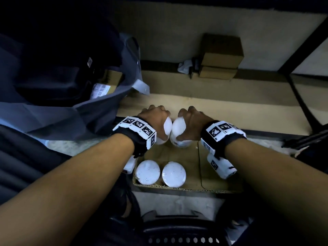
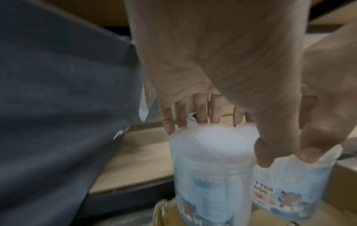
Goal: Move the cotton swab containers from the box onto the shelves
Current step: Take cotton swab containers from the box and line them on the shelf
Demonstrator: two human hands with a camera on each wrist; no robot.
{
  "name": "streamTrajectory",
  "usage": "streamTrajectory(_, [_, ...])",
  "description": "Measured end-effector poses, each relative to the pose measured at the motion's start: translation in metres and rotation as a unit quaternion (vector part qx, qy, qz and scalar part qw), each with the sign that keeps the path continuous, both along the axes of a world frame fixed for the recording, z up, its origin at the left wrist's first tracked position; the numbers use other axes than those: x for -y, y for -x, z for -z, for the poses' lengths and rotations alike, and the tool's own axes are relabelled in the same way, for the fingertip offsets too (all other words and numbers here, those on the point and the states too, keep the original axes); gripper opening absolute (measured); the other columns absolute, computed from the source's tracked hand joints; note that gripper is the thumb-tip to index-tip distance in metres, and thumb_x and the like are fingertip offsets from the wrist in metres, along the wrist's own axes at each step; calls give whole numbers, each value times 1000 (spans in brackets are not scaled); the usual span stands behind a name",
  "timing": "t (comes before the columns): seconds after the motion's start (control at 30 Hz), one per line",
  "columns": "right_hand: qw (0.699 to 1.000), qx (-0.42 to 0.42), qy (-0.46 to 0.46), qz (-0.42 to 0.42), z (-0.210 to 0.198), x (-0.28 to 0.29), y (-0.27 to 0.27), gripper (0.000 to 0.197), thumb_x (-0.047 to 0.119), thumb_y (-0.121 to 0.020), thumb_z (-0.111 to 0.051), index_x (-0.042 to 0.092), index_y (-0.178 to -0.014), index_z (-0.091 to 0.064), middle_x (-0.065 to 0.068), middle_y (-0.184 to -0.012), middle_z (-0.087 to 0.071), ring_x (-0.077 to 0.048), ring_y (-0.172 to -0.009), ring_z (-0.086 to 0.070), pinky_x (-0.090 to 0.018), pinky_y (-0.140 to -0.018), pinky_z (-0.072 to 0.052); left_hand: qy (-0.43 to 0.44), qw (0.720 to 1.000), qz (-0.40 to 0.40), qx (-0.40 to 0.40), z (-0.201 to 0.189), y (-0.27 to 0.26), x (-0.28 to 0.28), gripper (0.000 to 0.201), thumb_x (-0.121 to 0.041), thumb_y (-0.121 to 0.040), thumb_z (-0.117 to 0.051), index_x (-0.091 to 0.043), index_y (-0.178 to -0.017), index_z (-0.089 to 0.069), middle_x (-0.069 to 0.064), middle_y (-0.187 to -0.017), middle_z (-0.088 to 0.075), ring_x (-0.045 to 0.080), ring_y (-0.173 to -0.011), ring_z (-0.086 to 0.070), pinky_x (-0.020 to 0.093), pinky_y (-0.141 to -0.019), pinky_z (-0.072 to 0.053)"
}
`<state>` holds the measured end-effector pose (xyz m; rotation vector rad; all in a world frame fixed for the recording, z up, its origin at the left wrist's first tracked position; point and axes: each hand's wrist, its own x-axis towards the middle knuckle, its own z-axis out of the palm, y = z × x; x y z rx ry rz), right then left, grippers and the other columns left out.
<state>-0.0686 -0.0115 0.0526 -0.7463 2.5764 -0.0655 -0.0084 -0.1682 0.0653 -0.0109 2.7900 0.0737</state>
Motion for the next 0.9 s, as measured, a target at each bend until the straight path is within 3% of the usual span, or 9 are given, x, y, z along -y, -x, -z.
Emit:
streamTrajectory(0.17, [1000,-16,3,-15,-42,-7,2,94,59,-53,-79,24,-132,-41,-8,-119,-44,-36,-103,-58,-45,-87,-53,28,999,39,-11,-40,5,-3,82,-61,-51,-72,-24,-123,-57,0,-119,-58,27,-106,-57,42,-87,-52])
streamTrajectory(0.4, [997,-69,23,-21,-118,-24,3,86,67,-59,-74,27,-130,-46,-5,-123,-52,-26,-102,-57,-40,-86,-53,21,996,65,-60,-101,7,-3,73,-61,-54,-74,-22,-114,-62,2,-111,-59,24,-97,-58,33,-82,-52])
streamTrajectory(0.53, [995,-94,22,-29,-159,-30,0,86,70,-59,-70,27,-131,-48,-3,-127,-52,-24,-107,-54,-39,-87,-53,11,994,73,-81,-138,8,-5,74,-65,-54,-72,-25,-116,-62,0,-114,-58,23,-101,-57,36,-84,-53])
streamTrajectory(0.67, [992,-119,28,-25,-204,-40,-5,76,70,-58,-69,32,-122,-51,1,-118,-53,-22,-104,-54,-39,-85,-53,14,989,97,-112,-183,4,-14,79,-62,-55,-73,-24,-123,-58,-1,-114,-59,22,-103,-57,36,-87,-53])
streamTrajectory(0.9, [981,-187,40,-30,-289,-56,-18,68,69,-65,-69,30,-119,-59,6,-109,-65,-18,-94,-59,-34,-82,-54,2,977,101,-187,-261,-3,-23,76,-62,-53,-72,-24,-117,-58,-3,-110,-63,20,-97,-59,37,-83,-54])
